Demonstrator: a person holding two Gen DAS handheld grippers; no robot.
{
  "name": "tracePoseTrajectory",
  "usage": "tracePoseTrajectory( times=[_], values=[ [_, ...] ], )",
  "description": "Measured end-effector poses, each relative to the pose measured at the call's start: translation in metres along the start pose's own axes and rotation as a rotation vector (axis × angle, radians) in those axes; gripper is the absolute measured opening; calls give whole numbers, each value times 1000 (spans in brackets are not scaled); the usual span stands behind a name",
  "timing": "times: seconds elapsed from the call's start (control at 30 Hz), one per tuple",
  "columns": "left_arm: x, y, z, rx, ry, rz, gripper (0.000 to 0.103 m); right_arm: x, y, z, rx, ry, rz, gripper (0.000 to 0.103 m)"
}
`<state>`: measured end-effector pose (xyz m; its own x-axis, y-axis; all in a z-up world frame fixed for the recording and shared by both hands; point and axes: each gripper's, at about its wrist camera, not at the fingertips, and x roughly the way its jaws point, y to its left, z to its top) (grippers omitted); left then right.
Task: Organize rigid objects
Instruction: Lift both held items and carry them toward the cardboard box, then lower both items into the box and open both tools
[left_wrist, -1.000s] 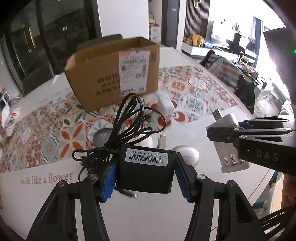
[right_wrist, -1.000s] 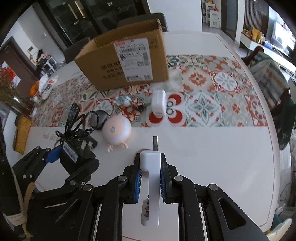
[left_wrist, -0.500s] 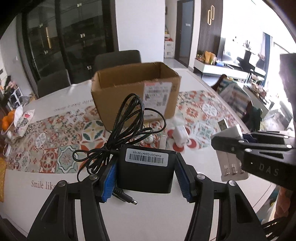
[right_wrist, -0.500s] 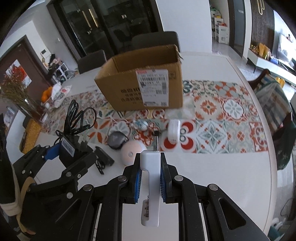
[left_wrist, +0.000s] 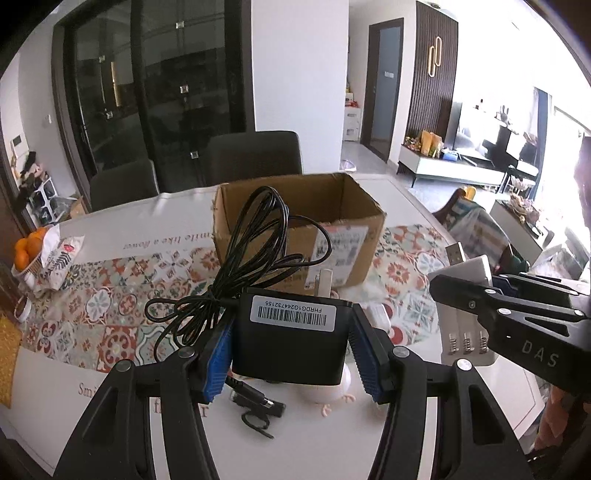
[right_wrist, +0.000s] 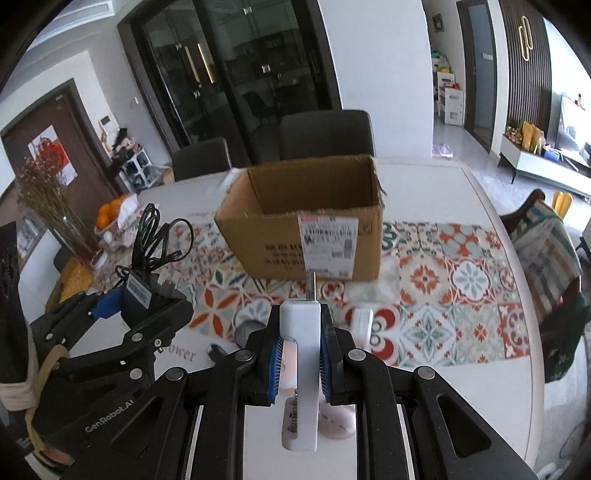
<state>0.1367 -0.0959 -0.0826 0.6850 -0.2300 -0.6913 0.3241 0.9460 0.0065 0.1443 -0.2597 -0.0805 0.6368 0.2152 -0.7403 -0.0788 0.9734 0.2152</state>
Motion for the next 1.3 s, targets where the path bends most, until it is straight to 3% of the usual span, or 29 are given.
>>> tracePoseTrajectory(
  times=[0.5,1.1,1.3],
  values=[
    [6,19,53,-23,-27,-4,57,3,10,50,-21,-85,31,17],
    [30,30,127,-6,-50,-9,57,30,-2,121,-1,-108,42,17],
    [48,33,146,12,-41,7,57,52,-8,146,-2,-76,36,17]
  ],
)
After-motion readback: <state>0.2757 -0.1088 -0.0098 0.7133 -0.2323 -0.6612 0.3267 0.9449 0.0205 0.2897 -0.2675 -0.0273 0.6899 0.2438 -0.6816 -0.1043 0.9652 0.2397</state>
